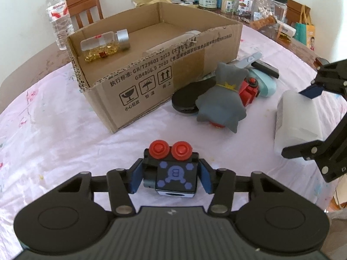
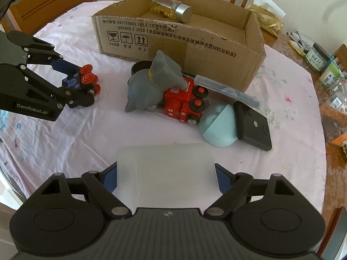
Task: Organize rigid objects
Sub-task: 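Lift the toy block with the left tool while the right tool grasps the white bottle, then lower the toy block and white bottle into the box and release both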
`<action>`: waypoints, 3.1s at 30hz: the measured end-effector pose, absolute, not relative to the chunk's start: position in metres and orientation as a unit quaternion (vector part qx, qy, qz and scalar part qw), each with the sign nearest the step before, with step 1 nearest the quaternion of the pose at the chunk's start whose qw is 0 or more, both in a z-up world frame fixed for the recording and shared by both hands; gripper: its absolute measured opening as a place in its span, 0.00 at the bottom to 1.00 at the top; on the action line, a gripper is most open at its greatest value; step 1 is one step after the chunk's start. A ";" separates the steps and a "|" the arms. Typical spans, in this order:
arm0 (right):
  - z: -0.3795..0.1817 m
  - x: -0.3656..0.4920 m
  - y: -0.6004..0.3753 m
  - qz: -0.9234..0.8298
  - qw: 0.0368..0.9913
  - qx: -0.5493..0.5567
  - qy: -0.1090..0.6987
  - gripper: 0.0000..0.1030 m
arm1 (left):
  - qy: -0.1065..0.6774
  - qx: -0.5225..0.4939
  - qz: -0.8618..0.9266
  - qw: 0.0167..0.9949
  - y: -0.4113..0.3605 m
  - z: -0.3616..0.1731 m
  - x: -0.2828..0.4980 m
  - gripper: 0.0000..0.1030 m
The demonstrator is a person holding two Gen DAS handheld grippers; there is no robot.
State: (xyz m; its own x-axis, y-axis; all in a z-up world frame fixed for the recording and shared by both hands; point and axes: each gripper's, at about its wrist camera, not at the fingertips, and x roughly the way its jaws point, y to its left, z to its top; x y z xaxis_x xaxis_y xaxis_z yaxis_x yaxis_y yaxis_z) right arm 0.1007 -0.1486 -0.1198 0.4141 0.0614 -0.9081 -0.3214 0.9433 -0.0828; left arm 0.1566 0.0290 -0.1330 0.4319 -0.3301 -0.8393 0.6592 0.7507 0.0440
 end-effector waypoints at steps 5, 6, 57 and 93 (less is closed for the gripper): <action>-0.113 0.102 -0.150 0.114 0.833 -0.120 0.528 0.86 | 0.441 0.210 -0.320 0.812 0.029 -0.129 0.155 0.51; -0.110 0.102 -0.150 0.113 0.833 -0.120 0.528 0.86 | 0.440 0.212 -0.324 0.810 0.030 -0.127 0.155 0.51; -0.034 0.300 -0.182 0.203 0.867 -0.146 0.432 0.86 | 0.330 0.095 -0.139 0.929 0.027 -0.039 0.235 0.98; -0.045 0.245 -0.198 0.059 0.890 -0.038 0.450 1.00 | 0.352 0.106 -0.156 0.917 0.047 -0.053 0.175 0.99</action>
